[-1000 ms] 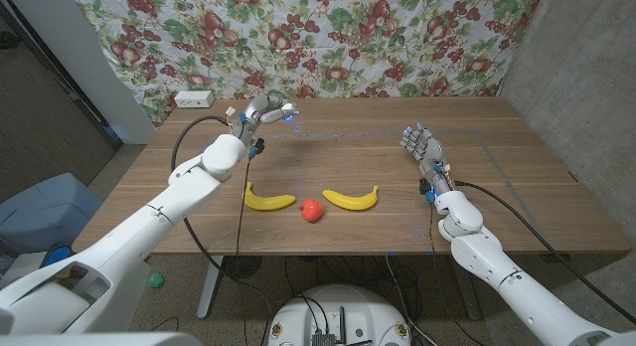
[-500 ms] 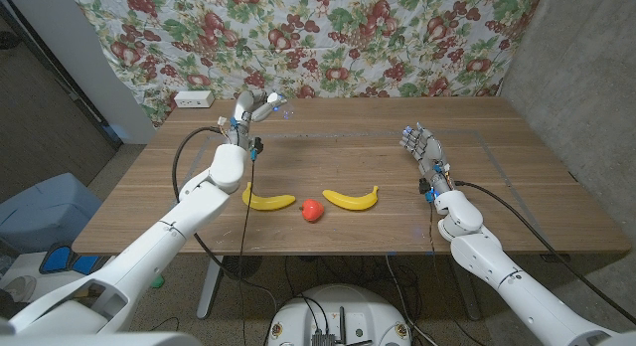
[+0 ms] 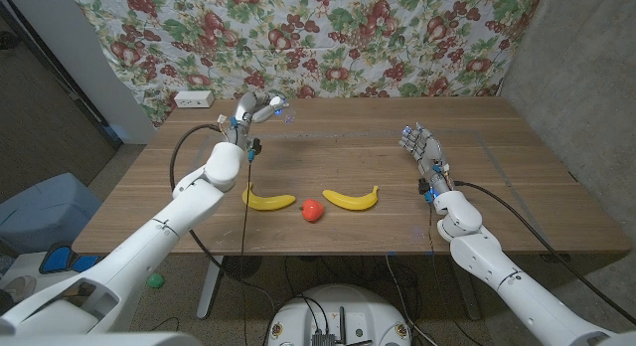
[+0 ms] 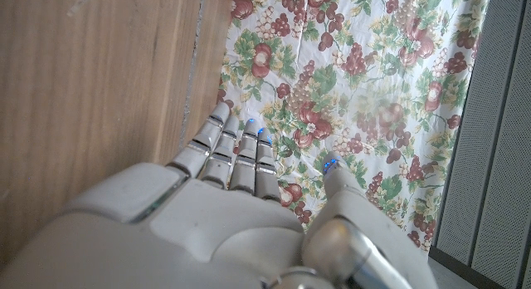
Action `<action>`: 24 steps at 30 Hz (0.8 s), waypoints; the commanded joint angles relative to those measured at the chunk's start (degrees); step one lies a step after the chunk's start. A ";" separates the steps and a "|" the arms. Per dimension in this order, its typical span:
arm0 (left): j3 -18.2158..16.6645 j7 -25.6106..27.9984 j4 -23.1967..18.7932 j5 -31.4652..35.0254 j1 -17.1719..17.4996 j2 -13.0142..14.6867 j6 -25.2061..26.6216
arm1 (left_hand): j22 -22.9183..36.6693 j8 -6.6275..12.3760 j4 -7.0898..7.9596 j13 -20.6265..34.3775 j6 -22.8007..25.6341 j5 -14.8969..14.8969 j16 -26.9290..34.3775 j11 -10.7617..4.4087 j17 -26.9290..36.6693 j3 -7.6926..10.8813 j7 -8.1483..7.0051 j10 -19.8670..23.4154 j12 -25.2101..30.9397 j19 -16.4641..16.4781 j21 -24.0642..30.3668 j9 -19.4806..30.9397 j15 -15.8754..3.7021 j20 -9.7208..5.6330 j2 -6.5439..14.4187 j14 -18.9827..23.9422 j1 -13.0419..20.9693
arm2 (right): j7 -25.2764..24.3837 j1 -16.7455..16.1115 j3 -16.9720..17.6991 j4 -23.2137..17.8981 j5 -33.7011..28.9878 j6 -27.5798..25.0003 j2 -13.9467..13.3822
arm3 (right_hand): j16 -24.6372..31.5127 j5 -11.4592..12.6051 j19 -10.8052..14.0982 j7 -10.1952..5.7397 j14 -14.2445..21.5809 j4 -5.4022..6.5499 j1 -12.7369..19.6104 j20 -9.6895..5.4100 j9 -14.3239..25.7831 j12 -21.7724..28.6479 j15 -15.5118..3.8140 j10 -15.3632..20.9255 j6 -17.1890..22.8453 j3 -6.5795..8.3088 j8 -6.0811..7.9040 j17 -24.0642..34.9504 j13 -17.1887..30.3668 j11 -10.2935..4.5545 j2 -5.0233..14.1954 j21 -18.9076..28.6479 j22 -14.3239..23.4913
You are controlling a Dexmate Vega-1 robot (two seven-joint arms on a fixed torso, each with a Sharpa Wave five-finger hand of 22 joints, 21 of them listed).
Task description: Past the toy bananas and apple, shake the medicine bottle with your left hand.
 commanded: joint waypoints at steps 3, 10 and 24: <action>2.63 -12.88 -1.62 -2.77 -3.99 5.75 7.11 | -0.04 0.37 0.21 0.25 3.32 0.47 0.35 -9.66 0.30 0.43 -0.90 10.17 0.11 -0.35 0.56 0.14 -9.07 -5.43 10.14 2.58 9.79 | -0.58 -0.07 -0.32 -0.31 -0.61 -0.12 0.21 | -0.15 0.27 0.48 0.02 0.54 -0.18 0.00 -0.01 0.18 0.07 -0.11 0.42 0.65 0.07 0.18 0.10 0.29 0.04 0.31 -0.08 0.28; 4.00 -16.55 -1.10 -3.53 -5.99 6.82 9.00 | -0.05 0.35 0.24 0.31 3.31 0.48 0.36 -9.49 0.31 0.41 -0.82 10.29 0.15 -0.48 0.65 0.13 -8.95 -5.45 10.14 2.61 9.74 | -1.12 -0.08 -0.35 -0.49 -0.71 -0.36 0.42 | -0.18 0.27 0.52 0.03 0.52 -0.18 0.00 -0.03 0.18 0.05 -0.08 0.37 0.67 0.07 0.19 0.09 0.29 0.03 0.31 -0.15 0.28; 4.25 -16.65 0.67 -3.79 -6.39 6.58 6.01 | -0.07 0.32 0.28 0.40 3.22 0.51 0.35 -9.47 0.31 0.49 -0.69 10.10 0.05 -0.63 0.84 0.16 -8.94 -5.40 10.24 2.62 9.73 | -1.28 0.20 -0.58 -0.36 -0.97 -0.64 0.53 | -0.19 0.27 0.57 -0.01 0.56 -0.18 -0.01 -0.03 0.18 0.06 0.02 0.40 0.66 0.07 0.18 0.10 0.30 -0.01 0.31 -0.32 0.29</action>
